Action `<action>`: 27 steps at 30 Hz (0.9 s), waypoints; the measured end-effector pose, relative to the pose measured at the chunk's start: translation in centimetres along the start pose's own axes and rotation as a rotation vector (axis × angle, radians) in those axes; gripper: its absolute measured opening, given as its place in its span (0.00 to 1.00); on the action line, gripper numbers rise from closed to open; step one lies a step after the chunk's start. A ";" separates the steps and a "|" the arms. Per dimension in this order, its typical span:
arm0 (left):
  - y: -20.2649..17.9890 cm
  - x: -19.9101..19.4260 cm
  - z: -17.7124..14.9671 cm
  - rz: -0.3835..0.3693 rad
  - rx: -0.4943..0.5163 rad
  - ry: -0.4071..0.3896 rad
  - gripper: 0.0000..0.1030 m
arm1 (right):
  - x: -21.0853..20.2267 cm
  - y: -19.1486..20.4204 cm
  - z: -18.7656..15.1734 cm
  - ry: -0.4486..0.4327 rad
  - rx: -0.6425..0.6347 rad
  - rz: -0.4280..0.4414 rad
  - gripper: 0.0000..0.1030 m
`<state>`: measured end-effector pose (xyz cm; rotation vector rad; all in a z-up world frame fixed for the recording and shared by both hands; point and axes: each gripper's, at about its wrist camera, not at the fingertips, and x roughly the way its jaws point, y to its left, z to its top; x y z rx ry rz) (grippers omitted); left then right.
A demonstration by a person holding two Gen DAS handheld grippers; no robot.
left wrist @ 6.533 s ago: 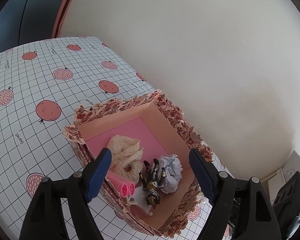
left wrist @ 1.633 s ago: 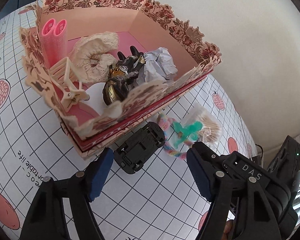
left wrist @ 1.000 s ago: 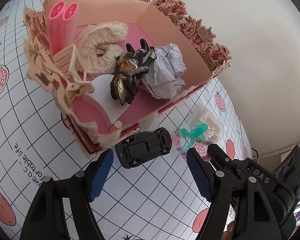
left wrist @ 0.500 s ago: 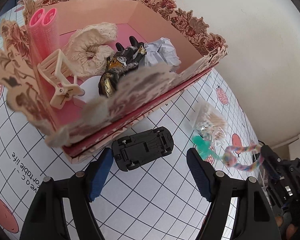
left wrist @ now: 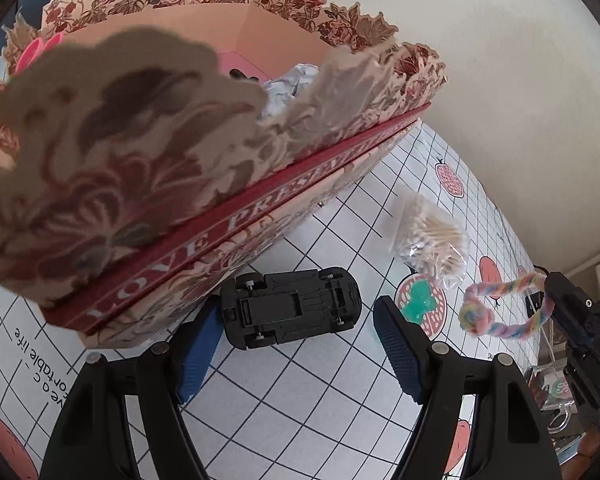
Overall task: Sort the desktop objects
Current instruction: 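Close the left tool on the black toy car, then lift the toy car and rope toy and carry both over the pink box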
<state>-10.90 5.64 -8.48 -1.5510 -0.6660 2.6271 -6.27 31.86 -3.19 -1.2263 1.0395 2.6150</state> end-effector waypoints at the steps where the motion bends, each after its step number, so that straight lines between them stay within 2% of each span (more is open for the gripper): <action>1: -0.2 0.0 0.1 0.003 0.013 -0.003 0.74 | 0.0 -0.1 0.0 0.001 0.001 0.000 0.08; 6: -2.0 0.0 -0.4 0.009 0.042 -0.031 0.74 | 0.2 -0.3 0.0 0.009 0.007 -0.007 0.08; 9: -1.2 -0.2 -1.0 0.029 0.076 -0.043 0.73 | 0.3 -0.3 -0.1 0.012 0.010 -0.007 0.08; 13: -1.3 -0.5 -1.6 0.051 0.103 -0.058 0.64 | 0.2 -0.3 0.0 0.012 0.010 -0.007 0.08; 16: -1.0 -0.7 -1.7 0.027 0.096 -0.053 0.54 | 0.2 -0.3 0.0 0.016 0.009 -0.008 0.08; 17: -0.9 -0.8 -1.7 0.020 0.090 -0.051 0.48 | 0.2 -0.3 0.0 0.016 0.010 -0.009 0.08; 18: 0.4 -1.5 -2.1 0.005 0.083 -0.044 0.46 | 0.3 -0.4 -0.1 0.017 0.012 -0.010 0.08; 27: 0.7 -2.3 -1.5 -0.075 0.079 -0.006 0.38 | 0.1 -0.5 -0.1 0.016 0.024 -0.006 0.08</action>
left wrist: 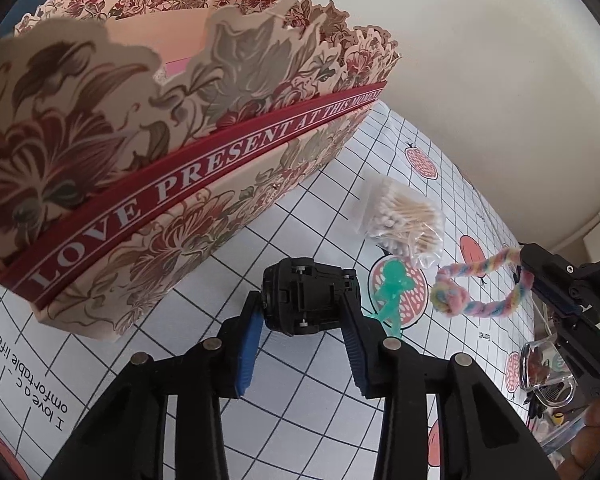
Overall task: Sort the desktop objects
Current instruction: 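Lift the toy car and rope toy and carry both over the pink box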
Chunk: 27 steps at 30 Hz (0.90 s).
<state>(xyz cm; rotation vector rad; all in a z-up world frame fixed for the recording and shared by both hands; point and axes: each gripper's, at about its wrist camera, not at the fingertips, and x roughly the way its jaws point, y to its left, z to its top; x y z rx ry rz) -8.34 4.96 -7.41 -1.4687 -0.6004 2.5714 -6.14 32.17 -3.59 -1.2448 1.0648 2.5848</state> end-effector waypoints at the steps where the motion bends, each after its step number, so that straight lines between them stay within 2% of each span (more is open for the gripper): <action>1: 0.0 -0.1 0.0 -0.006 0.003 0.002 0.37 | 0.0 0.0 0.0 0.000 0.002 0.001 0.08; 5: 0.5 -0.3 0.1 -0.015 0.007 0.009 0.36 | -0.1 -0.1 0.1 0.003 0.005 0.004 0.08; 6: 0.8 -0.8 -1.1 -0.017 0.007 0.009 0.36 | -0.1 -0.1 0.1 0.002 0.005 0.004 0.08; 8: 1.0 -1.2 -1.3 -0.023 0.005 0.014 0.36 | -0.2 -0.3 0.1 0.001 0.010 0.004 0.08; 9: 0.0 0.9 -1.0 -0.027 0.006 0.016 0.36 | -0.2 -0.3 0.1 -0.001 0.011 0.004 0.08; 10: -0.6 1.3 -1.2 -0.031 0.008 0.018 0.36 | -0.2 -0.3 0.1 -0.003 0.012 0.003 0.08; 13: -0.6 0.1 -1.6 -0.045 0.020 0.018 0.36 | -0.3 -0.2 0.2 -0.007 0.011 0.005 0.08; 19: -3.7 2.7 -0.1 -0.066 0.044 -0.001 0.36 | -1.0 0.2 0.4 -0.026 0.007 0.009 0.08; 27: -3.5 0.3 1.4 -0.126 0.033 -0.063 0.36 | -2.6 0.8 0.9 -0.100 0.016 0.043 0.08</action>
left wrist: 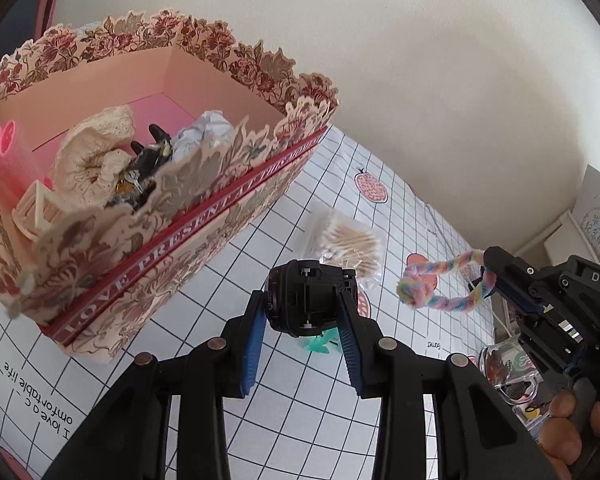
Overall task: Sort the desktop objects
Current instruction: 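Lift the toy car and rope toy and carry both over the pink box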
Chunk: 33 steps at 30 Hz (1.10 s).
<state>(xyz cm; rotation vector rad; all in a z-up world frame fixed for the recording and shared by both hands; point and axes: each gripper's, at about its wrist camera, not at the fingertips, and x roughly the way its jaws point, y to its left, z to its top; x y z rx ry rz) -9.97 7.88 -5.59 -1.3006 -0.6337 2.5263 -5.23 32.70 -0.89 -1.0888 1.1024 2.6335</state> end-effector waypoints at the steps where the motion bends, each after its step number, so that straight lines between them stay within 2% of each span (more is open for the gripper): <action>1: 0.0 -0.4 0.2 -0.007 0.002 -0.011 0.36 | -0.2 0.1 0.1 -0.008 0.001 0.005 0.08; 12: -1.2 -4.6 2.9 -0.104 0.051 -0.095 0.36 | -3.5 2.0 1.1 -0.104 -0.022 0.049 0.08; 16: -1.0 -6.9 4.1 -0.113 0.068 -0.152 0.36 | -5.4 3.3 1.6 -0.154 -0.041 0.081 0.08; 23: -0.5 -9.4 5.8 -0.144 0.066 -0.205 0.36 | -8.2 5.7 2.0 -0.228 -0.074 0.135 0.08; 29: 0.5 -11.2 6.8 -0.154 0.064 -0.249 0.36 | -8.9 7.1 1.9 -0.246 -0.080 0.159 0.08; 33: 2.2 -12.0 7.3 -0.154 0.026 -0.271 0.36 | -8.6 7.9 1.5 -0.241 -0.078 0.180 0.08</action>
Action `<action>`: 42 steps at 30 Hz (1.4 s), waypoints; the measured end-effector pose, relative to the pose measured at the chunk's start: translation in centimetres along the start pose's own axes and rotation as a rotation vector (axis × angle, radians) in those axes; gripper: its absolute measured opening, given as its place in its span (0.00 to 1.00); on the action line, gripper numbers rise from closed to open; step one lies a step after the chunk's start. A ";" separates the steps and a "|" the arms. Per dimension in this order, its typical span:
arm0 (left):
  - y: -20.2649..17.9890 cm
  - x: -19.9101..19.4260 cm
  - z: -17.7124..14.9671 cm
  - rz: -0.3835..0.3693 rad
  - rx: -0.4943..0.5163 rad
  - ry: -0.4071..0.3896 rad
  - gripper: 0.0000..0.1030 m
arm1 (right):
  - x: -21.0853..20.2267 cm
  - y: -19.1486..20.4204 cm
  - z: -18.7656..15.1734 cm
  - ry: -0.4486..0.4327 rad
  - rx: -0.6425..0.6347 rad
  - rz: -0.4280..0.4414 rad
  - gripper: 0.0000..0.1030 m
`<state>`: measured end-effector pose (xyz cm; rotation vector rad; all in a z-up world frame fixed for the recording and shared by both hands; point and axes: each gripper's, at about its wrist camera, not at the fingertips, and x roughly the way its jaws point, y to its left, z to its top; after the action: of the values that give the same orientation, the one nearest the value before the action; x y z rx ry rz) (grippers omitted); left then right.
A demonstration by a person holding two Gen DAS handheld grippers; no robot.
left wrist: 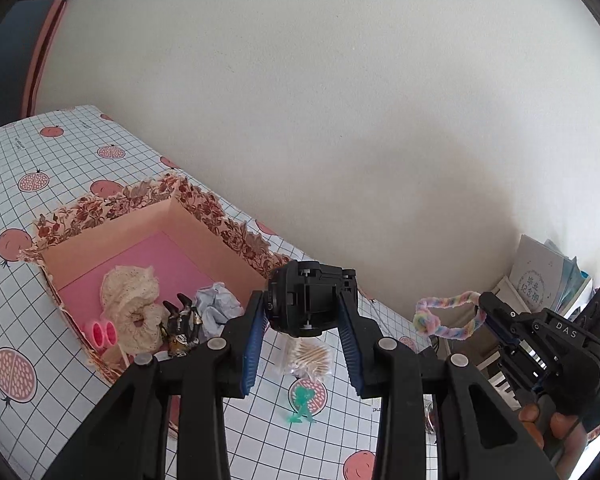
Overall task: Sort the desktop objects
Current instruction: 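Lift the toy car and rope toy and carry both over the pink box, then lower both tools into the box and open them releasing car and rope toy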
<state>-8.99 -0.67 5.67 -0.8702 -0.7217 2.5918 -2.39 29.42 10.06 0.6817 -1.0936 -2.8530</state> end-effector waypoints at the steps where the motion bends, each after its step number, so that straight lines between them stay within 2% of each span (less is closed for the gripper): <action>1: 0.4 -0.2 0.2 0.001 -0.012 -0.004 0.36 | 0.2 0.1 -0.1 0.003 0.002 0.004 0.08; 5: 2.3 -0.8 0.6 0.018 -0.069 -0.016 0.36 | 1.2 0.5 -0.7 0.024 0.007 0.010 0.08; 11: 5.1 -1.3 0.9 0.086 -0.162 -0.039 0.36 | 3.1 2.1 -2.2 0.063 -0.018 0.020 0.08; 20: 8.5 -2.5 1.4 0.118 -0.256 -0.089 0.36 | 6.6 5.1 -5.2 0.136 -0.082 0.029 0.08; 31: 12.3 -2.0 1.4 0.144 -0.375 -0.066 0.36 | 10.1 7.0 -8.0 0.209 -0.127 0.034 0.08; 42: 13.5 -1.1 0.9 0.167 -0.393 -0.049 0.36 | 13.4 8.4 -10.9 0.294 -0.170 0.022 0.08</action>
<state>-10.48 -12.62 -0.60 -1.0168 -1.2511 2.6678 -11.36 13.95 2.92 1.0247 -0.8016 -2.6720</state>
